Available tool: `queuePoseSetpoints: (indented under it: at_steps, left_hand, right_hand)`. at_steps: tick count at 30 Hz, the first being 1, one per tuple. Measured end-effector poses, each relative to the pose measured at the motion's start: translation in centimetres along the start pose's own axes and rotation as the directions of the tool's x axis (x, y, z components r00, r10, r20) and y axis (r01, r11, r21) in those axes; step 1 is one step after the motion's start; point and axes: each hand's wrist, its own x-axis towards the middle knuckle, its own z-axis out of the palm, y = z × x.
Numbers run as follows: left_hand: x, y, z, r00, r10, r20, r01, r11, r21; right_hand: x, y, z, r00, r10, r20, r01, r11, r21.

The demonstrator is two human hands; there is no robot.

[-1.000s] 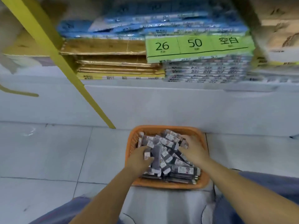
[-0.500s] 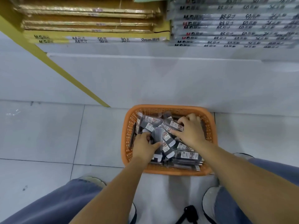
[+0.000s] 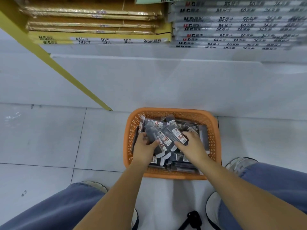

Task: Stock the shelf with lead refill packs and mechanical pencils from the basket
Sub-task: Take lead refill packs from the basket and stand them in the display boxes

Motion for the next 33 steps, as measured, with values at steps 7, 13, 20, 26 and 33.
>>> queuePoseSetpoints:
  at_steps: [7, 13, 20, 26, 33]
  left_hand:
    - [-0.1, -0.1, -0.6, 0.992, -0.103, 0.07, 0.113, 0.983, -0.147]
    - [-1.2, 1.0, -1.4, 0.979, -0.107, 0.172, 0.144, 0.965, -0.218]
    - [-4.4, 5.8, -2.0, 0.948, 0.077, 0.308, 0.022, 0.951, -0.309]
    - [-9.1, 11.1, -3.5, 0.927, 0.274, 0.258, -0.154, 0.902, -0.403]
    - [-15.6, 19.7, -8.9, 0.849, 0.47, 0.241, -0.412, 0.875, -0.253]
  right_hand:
    - [-0.6, -0.8, 0.5, 0.995, 0.065, 0.07, -0.066, 0.998, 0.015]
    - [-1.1, -1.9, -2.2, 0.978, 0.093, 0.189, -0.135, 0.965, 0.226]
    - [-3.6, -5.5, -6.5, 0.943, -0.078, 0.322, -0.079, 0.892, 0.446]
    - [-7.4, -9.1, -10.1, 0.975, -0.158, 0.153, 0.037, 0.804, 0.594]
    - [-12.8, -16.4, -20.7, 0.9, -0.429, 0.076, 0.356, 0.825, 0.439]
